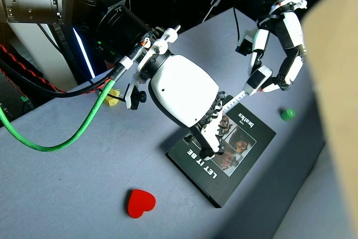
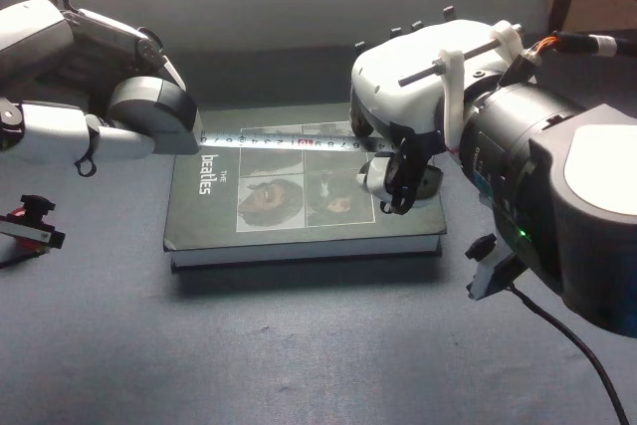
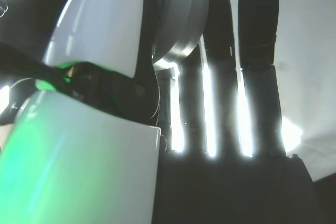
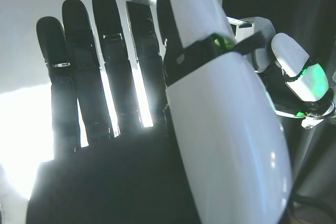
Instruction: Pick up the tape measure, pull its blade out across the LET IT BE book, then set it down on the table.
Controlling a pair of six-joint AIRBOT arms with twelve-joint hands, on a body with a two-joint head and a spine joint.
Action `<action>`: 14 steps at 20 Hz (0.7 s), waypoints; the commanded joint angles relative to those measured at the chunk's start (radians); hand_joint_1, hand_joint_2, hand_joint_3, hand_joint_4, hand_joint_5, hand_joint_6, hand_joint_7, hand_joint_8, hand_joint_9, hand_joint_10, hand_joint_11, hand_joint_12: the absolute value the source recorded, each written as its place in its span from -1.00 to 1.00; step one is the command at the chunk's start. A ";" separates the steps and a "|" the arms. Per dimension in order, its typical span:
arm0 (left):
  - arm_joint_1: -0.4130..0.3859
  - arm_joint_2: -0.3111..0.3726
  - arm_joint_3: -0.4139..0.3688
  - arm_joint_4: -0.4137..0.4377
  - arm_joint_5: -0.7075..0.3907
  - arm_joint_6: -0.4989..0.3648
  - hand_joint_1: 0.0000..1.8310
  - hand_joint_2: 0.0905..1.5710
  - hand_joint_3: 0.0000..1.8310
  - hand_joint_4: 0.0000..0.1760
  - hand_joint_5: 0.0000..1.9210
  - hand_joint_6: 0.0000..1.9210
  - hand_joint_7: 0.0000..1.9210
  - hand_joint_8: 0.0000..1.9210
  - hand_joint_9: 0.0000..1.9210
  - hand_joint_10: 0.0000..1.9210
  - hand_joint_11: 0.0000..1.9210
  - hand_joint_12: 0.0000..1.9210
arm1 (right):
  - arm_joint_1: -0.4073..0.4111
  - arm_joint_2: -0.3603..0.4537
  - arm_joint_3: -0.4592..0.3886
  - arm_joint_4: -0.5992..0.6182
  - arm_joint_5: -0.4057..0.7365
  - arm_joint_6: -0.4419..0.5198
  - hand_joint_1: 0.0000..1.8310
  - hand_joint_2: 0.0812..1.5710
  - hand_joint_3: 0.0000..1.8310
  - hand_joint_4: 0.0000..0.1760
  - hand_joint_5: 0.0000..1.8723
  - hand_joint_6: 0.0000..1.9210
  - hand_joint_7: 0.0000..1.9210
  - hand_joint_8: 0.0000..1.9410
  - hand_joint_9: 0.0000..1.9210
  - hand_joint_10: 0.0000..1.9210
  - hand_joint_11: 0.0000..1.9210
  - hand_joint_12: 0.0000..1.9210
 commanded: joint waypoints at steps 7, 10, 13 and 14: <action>-0.012 0.002 0.003 -0.029 -0.131 -0.011 0.51 0.39 -1.00 -1.00 -0.07 -0.12 0.01 0.09 -0.02 0.31 -0.09 0.19 | 0.002 0.001 0.002 -0.084 -0.015 0.004 0.49 0.42 -1.00 -1.00 -0.13 0.26 0.07 -0.14 -0.13 0.34 -0.30 0.19; -0.012 0.002 0.004 -0.031 -0.133 -0.011 0.51 0.38 -1.00 -1.00 -0.04 -0.18 0.02 0.09 0.00 0.28 -0.06 0.18 | 0.001 0.001 0.002 -0.082 -0.015 0.004 0.48 0.43 -1.00 -1.00 -0.15 0.28 0.06 -0.11 -0.14 0.35 -0.32 0.21; -0.010 0.002 0.002 -0.031 -0.134 -0.011 0.51 0.38 -1.00 -1.00 -0.04 -0.17 0.02 0.09 0.00 0.28 -0.06 0.18 | 0.000 0.008 0.002 -0.081 -0.010 0.002 0.48 0.43 -1.00 -1.00 -0.16 0.29 0.06 -0.10 -0.13 0.34 -0.30 0.21; -0.010 0.002 0.002 -0.031 -0.135 -0.011 0.51 0.39 -1.00 -1.00 -0.05 -0.17 0.01 0.11 -0.01 0.29 -0.05 0.16 | 0.000 0.012 0.002 -0.079 -0.006 0.001 0.49 0.43 -1.00 -1.00 -0.16 0.29 0.04 -0.09 -0.12 0.33 -0.28 0.20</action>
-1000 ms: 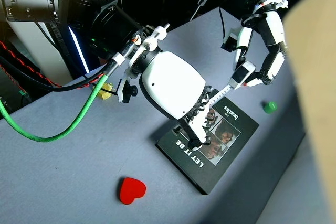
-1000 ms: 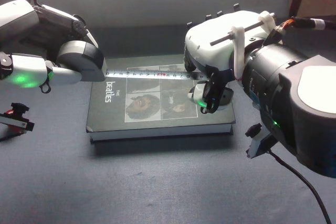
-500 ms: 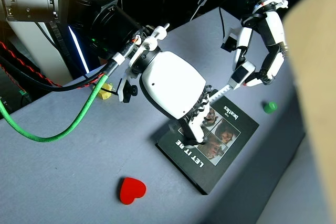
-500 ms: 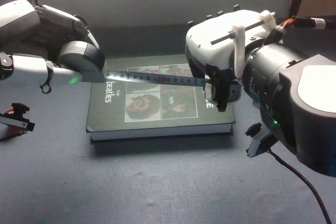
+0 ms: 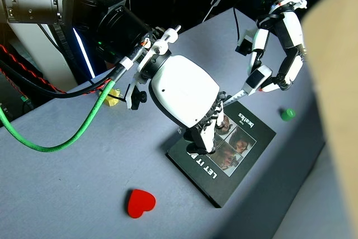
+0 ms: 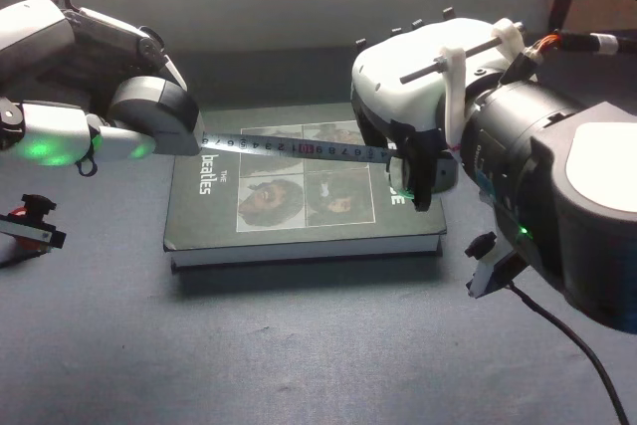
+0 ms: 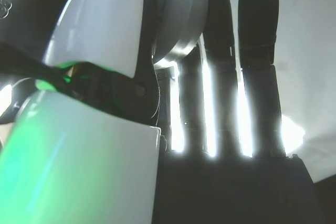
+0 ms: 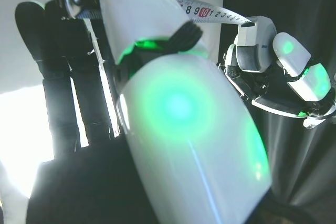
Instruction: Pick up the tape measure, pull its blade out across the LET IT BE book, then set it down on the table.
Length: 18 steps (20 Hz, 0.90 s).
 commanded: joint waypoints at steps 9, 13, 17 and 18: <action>-0.007 0.002 0.002 -0.039 -0.132 -0.010 0.51 0.40 -1.00 -1.00 -0.09 -0.11 -0.01 0.12 -0.02 0.32 -0.09 0.18 | -0.002 0.098 -0.001 -0.060 0.044 -0.063 0.49 0.43 -1.00 -1.00 -0.16 0.29 0.04 -0.10 -0.11 0.34 -0.29 0.20; -0.004 0.002 0.003 -0.040 -0.135 -0.010 0.50 0.40 -1.00 -1.00 -0.08 -0.12 0.00 0.13 -0.04 0.33 -0.11 0.17 | -0.003 0.150 -0.002 -0.060 0.076 -0.086 0.49 0.44 -1.00 -1.00 -0.19 0.30 0.05 -0.08 -0.12 0.33 -0.29 0.20; -0.003 0.003 0.003 -0.042 -0.136 -0.010 0.50 0.41 -1.00 -1.00 -0.09 -0.11 -0.01 0.14 -0.05 0.35 -0.12 0.18 | -0.004 0.204 -0.002 -0.060 0.117 -0.112 0.48 0.44 -1.00 -1.00 -0.17 0.30 0.04 -0.08 -0.13 0.34 -0.26 0.21; -0.003 0.003 0.004 -0.042 -0.137 -0.010 0.50 0.41 -1.00 -1.00 -0.09 -0.11 -0.01 0.14 -0.05 0.35 -0.12 0.18 | -0.004 0.215 -0.002 -0.060 0.127 -0.119 0.48 0.43 -1.00 -1.00 -0.16 0.30 0.04 -0.08 -0.12 0.34 -0.26 0.21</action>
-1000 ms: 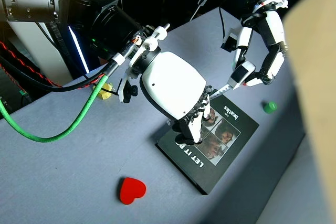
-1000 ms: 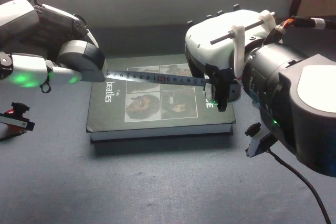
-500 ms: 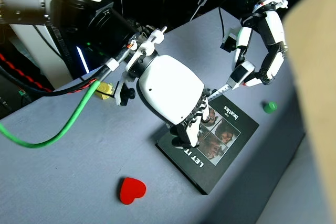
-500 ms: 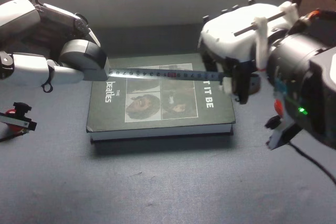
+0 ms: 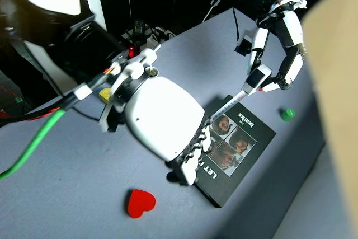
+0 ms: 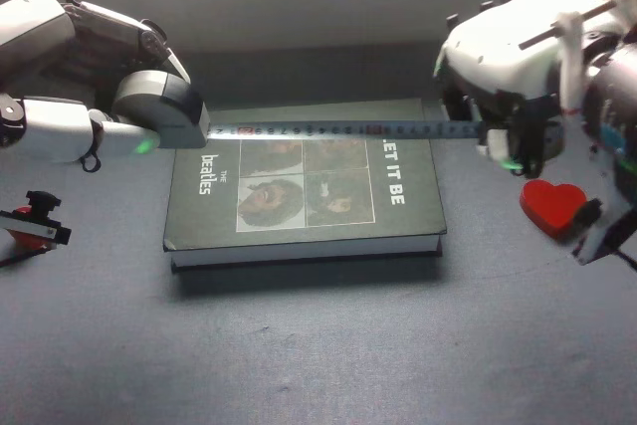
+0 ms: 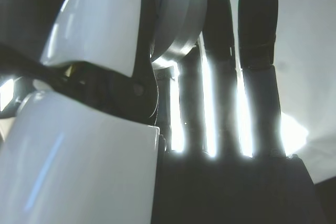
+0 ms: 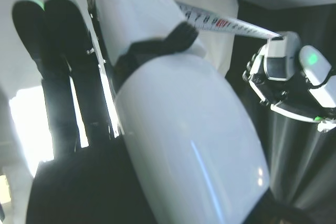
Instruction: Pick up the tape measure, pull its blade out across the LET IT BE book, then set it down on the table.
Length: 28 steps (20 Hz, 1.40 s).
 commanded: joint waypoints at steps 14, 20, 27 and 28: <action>-0.007 0.004 0.007 -0.033 -0.118 0.000 0.51 0.39 -1.00 -1.00 -0.05 -0.16 0.00 0.11 -0.03 0.33 -0.10 0.18 | 0.005 0.161 0.003 -0.076 0.091 -0.088 0.49 0.44 -1.00 -1.00 -0.18 0.29 0.04 -0.07 -0.12 0.33 -0.26 0.20; -0.001 0.006 0.006 -0.035 -0.121 0.000 0.51 0.39 -1.00 -1.00 -0.04 -0.17 0.00 0.11 -0.03 0.32 -0.10 0.18 | -0.013 0.197 0.042 -0.076 0.134 -0.101 0.48 0.44 -1.00 -1.00 -0.17 0.33 0.02 -0.05 -0.14 0.35 -0.30 0.19; 0.002 0.007 0.005 -0.035 -0.121 0.000 0.50 0.40 -1.00 -1.00 -0.09 -0.10 0.02 0.09 -0.05 0.34 -0.11 0.23 | -0.020 0.221 0.081 -0.076 0.169 -0.102 0.48 0.46 -1.00 -1.00 -0.24 0.34 0.05 -0.04 -0.16 0.38 -0.31 0.20; 0.003 0.007 0.005 -0.035 -0.123 0.000 0.50 0.40 -1.00 -1.00 -0.10 -0.09 0.01 0.10 -0.05 0.34 -0.11 0.23 | -0.020 0.223 0.085 -0.076 0.174 -0.102 0.48 0.46 -1.00 -1.00 -0.24 0.35 0.04 -0.04 -0.16 0.38 -0.31 0.21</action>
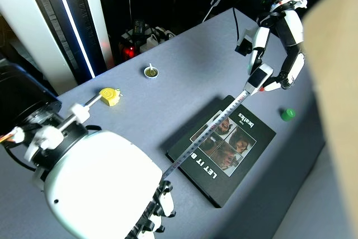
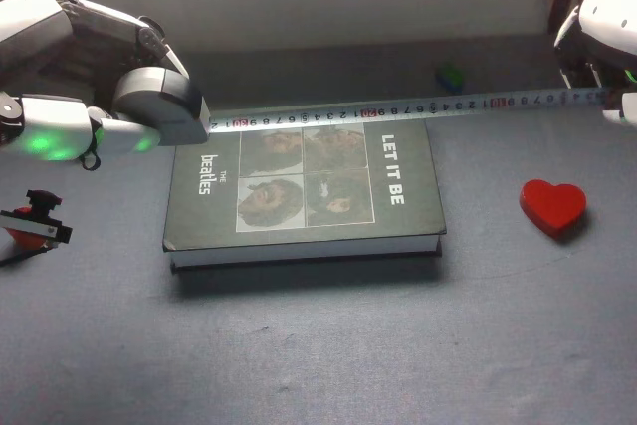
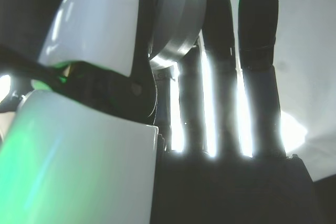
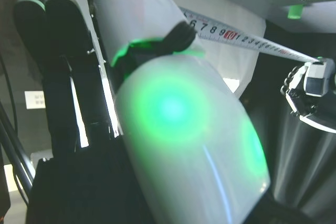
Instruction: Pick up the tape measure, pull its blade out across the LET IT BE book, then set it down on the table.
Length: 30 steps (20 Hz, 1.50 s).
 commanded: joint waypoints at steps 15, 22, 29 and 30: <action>-0.003 0.010 0.002 -0.024 -0.113 0.004 0.51 0.38 -1.00 -1.00 -0.02 -0.20 0.04 0.07 -0.04 0.32 -0.09 0.21 | 0.023 0.012 -0.014 -0.069 -0.066 -0.025 -0.14 0.36 -1.00 -1.00 -0.53 -0.96 -0.51 -0.99 -0.54 -0.98 -0.79 -0.06; 0.026 0.019 -0.008 -0.038 -0.113 0.003 0.50 0.41 -1.00 -1.00 -0.10 -0.11 0.00 0.12 -0.06 0.36 -0.12 0.21 | 0.012 0.012 -0.042 -0.066 -0.061 -0.030 -0.72 0.26 -1.00 -0.39 -1.00 -1.00 -1.00 -1.00 -1.00 -1.00 -1.00 -0.67; 0.195 0.013 0.002 -0.153 -0.198 -0.009 0.50 0.41 -1.00 -1.00 -0.10 -0.11 0.00 0.12 -0.06 0.36 -0.12 0.22 | 0.017 0.022 -0.122 -0.066 -0.058 0.004 -0.82 0.26 -1.00 -0.25 -1.00 -1.00 -1.00 -1.00 -1.00 -1.00 -1.00 -0.65; 0.215 0.004 0.015 -0.161 -0.206 -0.013 0.50 0.41 -1.00 -1.00 -0.10 -0.11 -0.01 0.14 -0.05 0.35 -0.12 0.22 | 0.018 0.017 -0.137 -0.066 -0.059 0.018 -0.82 0.27 -0.99 -0.25 -1.00 -1.00 -1.00 -1.00 -1.00 -1.00 -1.00 -0.64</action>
